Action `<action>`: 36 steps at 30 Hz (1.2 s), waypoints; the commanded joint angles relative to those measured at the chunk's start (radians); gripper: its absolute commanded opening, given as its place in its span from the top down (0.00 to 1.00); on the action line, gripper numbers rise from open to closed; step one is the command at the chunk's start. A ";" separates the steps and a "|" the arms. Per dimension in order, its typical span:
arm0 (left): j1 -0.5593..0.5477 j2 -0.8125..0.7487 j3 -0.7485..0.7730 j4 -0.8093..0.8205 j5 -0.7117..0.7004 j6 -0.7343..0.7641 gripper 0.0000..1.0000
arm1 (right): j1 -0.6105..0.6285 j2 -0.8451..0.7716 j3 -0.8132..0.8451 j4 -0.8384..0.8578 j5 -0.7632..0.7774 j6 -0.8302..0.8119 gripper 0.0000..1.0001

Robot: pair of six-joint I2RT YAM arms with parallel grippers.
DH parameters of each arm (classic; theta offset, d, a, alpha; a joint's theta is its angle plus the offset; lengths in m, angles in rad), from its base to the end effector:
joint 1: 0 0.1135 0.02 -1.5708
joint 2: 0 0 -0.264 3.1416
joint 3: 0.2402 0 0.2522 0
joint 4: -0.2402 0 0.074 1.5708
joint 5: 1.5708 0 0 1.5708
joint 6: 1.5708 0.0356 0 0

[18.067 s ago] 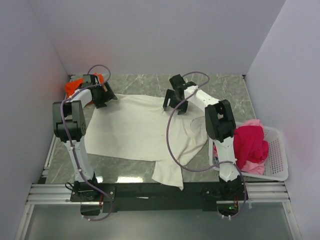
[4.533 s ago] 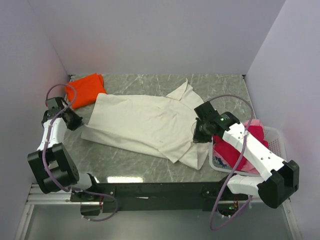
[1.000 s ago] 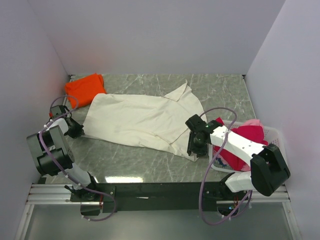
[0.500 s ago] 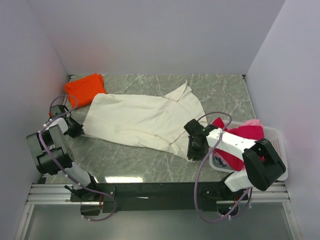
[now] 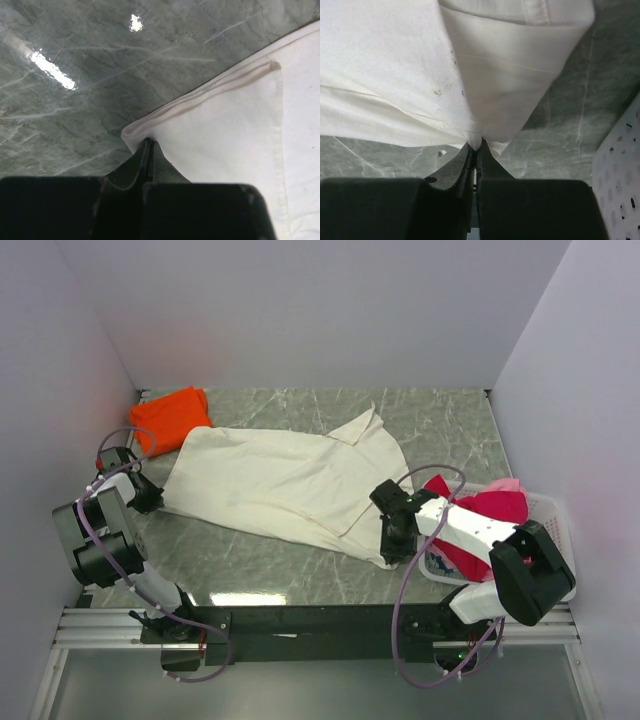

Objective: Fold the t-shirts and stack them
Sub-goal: Fold the tshirt

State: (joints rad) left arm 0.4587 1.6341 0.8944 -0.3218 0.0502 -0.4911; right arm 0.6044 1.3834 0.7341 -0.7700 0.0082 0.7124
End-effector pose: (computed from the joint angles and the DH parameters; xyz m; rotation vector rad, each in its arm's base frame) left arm 0.2801 0.1363 0.1605 -1.1882 2.3487 -0.0772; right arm 0.1802 0.1241 0.1642 0.1636 3.0095 0.1302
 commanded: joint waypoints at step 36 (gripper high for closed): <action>-0.281 -0.154 0.061 0.010 0.033 -0.064 0.28 | 0.163 0.273 0.406 0.133 -0.097 -0.128 0.56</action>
State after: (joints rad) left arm 0.2050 1.4540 0.9138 -0.3634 0.0528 -0.5240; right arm 0.7532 1.6253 1.1110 -0.7071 -0.0708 0.6094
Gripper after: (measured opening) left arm 0.717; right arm 0.444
